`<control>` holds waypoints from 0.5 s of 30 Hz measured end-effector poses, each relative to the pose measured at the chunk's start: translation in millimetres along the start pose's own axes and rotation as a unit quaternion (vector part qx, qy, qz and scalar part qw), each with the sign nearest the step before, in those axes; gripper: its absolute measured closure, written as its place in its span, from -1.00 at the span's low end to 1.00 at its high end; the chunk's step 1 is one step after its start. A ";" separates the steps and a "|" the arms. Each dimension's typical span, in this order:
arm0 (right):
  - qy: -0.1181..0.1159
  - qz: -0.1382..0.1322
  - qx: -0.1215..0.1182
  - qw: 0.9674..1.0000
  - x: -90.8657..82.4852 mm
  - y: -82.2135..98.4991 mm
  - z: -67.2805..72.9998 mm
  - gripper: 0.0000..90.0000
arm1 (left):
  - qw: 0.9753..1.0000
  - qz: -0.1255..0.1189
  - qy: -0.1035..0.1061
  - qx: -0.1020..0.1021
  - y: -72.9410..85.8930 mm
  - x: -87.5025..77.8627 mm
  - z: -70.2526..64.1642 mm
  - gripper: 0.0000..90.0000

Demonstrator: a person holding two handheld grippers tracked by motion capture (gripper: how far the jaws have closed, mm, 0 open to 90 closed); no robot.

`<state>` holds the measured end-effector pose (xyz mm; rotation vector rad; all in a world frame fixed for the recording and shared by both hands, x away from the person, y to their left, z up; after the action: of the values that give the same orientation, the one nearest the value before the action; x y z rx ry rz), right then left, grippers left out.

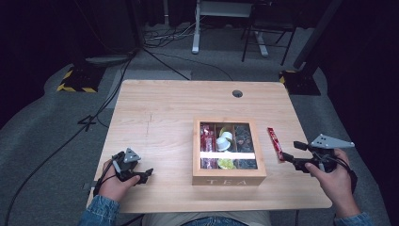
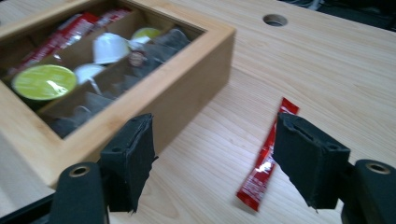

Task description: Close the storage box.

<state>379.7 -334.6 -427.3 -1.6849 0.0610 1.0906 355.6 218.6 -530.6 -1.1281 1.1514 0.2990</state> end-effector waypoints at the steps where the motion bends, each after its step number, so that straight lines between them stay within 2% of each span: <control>1: 0.005 0.006 -0.001 1.000 0.9 2.8 -3.5 -0.39 | 1.000 0.002 -0.002 0.001 0.8 -0.4 0.8 -0.48; 5: 0.017 0.027 -0.007 0.999 3.5 14.4 -15.6 -0.39 | 1.000 0.002 -0.002 -0.001 3.3 -0.2 2.5 -0.48; 8: 0.027 0.023 0.004 0.999 7.7 24.0 -23.1 -0.40 | 1.000 0.001 -0.002 -0.002 4.8 0.2 3.5 -0.49; 15: 0.041 0.037 0.030 0.998 24.4 49.9 -41.1 -0.41 | 1.000 0.004 -0.006 0.004 6.4 0.7 4.6 -0.51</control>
<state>393.0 -376.7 -480.4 -1.6830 0.2088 1.0647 354.0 225.1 -534.8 -1.1128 1.1468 0.3061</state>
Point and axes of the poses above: each handheld gripper's, and its own axes: x roughly forward along the jaws, y roughly out of its underside, z roughly to its left, the point moved 5 cm from there along x, roughly forward along the jaws, and after that the axes turned 7 degrees about z, right-handed, at the moved point
